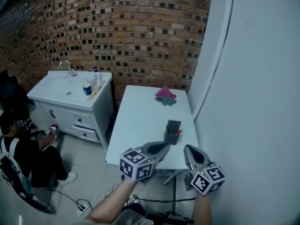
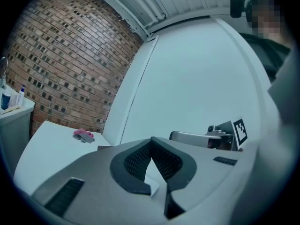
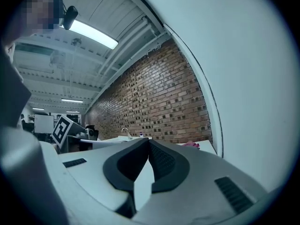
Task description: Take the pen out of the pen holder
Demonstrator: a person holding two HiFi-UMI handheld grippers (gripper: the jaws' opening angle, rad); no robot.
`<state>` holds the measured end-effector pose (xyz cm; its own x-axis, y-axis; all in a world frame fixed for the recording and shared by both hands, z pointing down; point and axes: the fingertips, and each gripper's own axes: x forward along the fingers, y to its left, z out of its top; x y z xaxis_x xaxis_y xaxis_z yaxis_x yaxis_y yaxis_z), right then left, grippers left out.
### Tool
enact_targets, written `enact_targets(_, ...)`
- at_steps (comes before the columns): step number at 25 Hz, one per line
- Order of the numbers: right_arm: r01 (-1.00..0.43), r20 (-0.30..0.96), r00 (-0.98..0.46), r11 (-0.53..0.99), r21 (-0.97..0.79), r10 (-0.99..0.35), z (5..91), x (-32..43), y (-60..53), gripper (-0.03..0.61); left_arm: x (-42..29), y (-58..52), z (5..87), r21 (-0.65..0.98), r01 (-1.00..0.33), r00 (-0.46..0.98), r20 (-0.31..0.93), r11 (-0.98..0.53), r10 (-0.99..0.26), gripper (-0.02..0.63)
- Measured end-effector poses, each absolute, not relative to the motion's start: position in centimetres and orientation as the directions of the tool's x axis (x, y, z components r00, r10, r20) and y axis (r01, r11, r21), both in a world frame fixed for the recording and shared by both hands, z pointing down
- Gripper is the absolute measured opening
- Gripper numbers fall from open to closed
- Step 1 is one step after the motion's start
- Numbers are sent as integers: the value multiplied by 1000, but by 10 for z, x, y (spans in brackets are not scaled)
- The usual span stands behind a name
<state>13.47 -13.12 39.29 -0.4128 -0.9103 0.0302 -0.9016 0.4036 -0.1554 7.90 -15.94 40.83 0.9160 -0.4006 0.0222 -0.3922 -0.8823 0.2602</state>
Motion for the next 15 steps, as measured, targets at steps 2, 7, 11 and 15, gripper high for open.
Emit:
enact_targets(2,-905,44,-404,392,-162,-914,392,129,-148,-14,74,-177,406,264,-390,916,16,-882,-400,-8)
enact_targets(7,-912,58,-389,376,-166,-919,393,117,-187,-14,63,-214,404,272,-363,927,13,-891,-374,-8)
enact_targets(11,-925,71,-357,342,-167,-931,386,107,-213,-14,57,-239,399,271,-333,939,5,-903,-344,-8)
enact_targets(15,-931,82,-344,329,-155,-935,389,103,-230,-14,54,-256,403,272,-321,944,17,-907,-329,-8)
